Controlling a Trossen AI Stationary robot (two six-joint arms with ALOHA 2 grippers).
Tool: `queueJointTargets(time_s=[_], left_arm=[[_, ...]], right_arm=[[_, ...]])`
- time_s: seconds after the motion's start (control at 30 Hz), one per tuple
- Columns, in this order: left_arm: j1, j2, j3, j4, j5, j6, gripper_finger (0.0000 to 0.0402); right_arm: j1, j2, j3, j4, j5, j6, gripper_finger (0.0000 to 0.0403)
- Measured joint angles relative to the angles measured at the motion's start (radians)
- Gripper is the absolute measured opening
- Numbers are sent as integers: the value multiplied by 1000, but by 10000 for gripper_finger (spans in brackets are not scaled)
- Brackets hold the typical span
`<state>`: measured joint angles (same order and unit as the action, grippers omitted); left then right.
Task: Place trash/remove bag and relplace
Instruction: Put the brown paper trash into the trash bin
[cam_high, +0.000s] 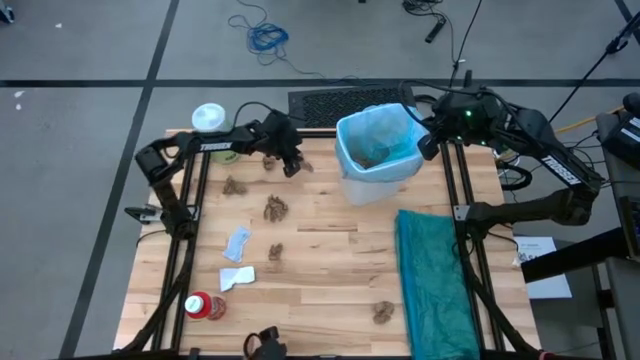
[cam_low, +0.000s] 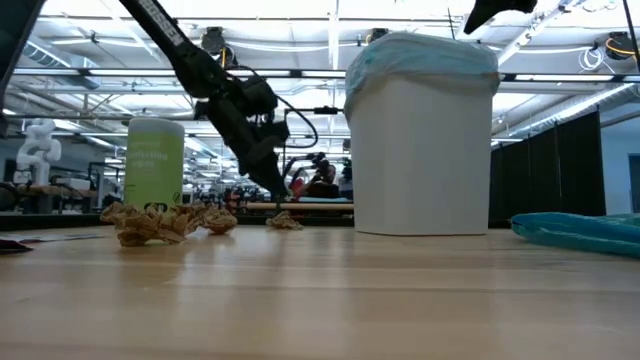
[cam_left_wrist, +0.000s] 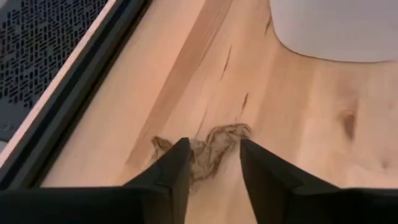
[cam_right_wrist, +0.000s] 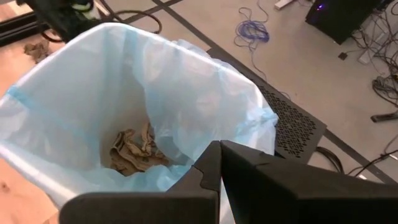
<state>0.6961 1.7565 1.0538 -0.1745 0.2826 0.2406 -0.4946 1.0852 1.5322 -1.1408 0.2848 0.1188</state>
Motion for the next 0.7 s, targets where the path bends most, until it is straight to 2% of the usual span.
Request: queueJointTargets(time_s=[0.13, 0.3, 0.4, 0.57, 0.7], left_arm=[[0, 53, 0, 50, 0, -22, 164], [0, 100, 0, 26, -7, -20, 162], [-5, 107, 0, 27, -67, -22, 128], [-1, 87, 0, 27, -89, -22, 17], [-1, 15, 0, -13, -92, -21, 4]], right_arm=[[0, 6, 0, 2, -1, -1, 0], [0, 8, 0, 9, -1, -14, 0], [8, 6, 0, 14, 0, -29, 0], [78, -9, 0, 26, 2, -54, 0], [154, -18, 0, 44, 2, -53, 0]])
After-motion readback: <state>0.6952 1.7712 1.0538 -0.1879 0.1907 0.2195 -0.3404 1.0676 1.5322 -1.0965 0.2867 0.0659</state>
